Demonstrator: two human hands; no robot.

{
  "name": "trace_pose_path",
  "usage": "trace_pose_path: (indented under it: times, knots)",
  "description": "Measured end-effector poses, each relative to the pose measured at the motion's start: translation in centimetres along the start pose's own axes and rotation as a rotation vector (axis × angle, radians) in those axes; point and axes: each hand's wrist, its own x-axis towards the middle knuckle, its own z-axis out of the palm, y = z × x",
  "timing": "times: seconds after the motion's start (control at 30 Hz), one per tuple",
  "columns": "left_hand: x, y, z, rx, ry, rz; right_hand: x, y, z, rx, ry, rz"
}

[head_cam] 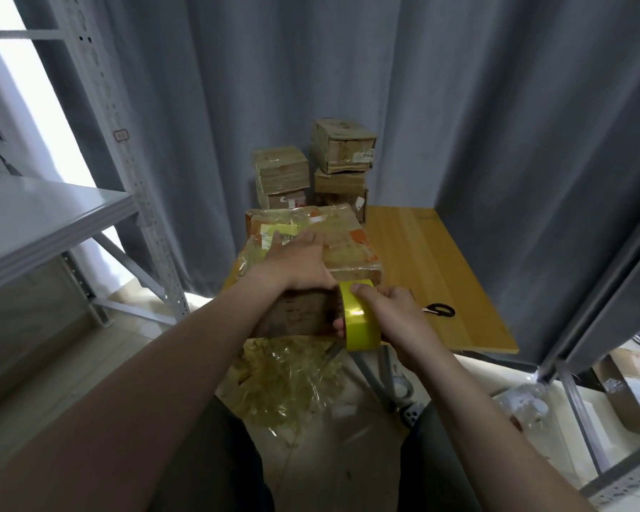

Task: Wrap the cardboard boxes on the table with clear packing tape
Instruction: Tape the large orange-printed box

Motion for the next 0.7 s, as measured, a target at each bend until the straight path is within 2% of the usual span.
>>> trace_pose_path:
  times: [0.07,0.17,0.27,0.3,0.37,0.43,0.5,0.57,0.7]
  knots:
    - [-0.4,-0.1,0.4,0.067,0.063,0.023,-0.1,-0.2,-0.4,-0.171,0.098,-0.032]
    - [-0.8,-0.2,1.2,0.135,0.092,0.054,0.8,-0.7,-1.7,-0.638,0.234,-0.133]
    - [-0.8,-0.3,1.3,0.116,0.066,0.067,2.0,-2.7,-2.6,-0.858,0.403,-0.403]
    - [-0.8,-0.3,1.2,0.116,0.056,0.070,2.6,-3.5,-2.5,-0.853,0.386,-0.511]
    - [-0.4,-0.4,1.3,0.123,0.051,0.085,4.0,-4.8,-2.0,-0.855,0.147,-0.585]
    - [-0.2,-0.8,1.6,0.129,0.054,0.114,5.7,-5.3,-1.2,-1.000,-0.163,-0.402]
    - [0.0,-0.9,1.7,0.123,0.027,0.136,7.1,-5.4,-0.4,-1.224,-0.334,-0.245]
    - [-0.1,-0.8,1.6,0.118,-0.006,0.140,8.3,-5.5,0.3,-1.382,-0.372,-0.231]
    - [-0.2,-0.7,1.7,0.161,-0.008,0.177,11.1,-6.2,1.0,-1.446,-0.348,-0.171]
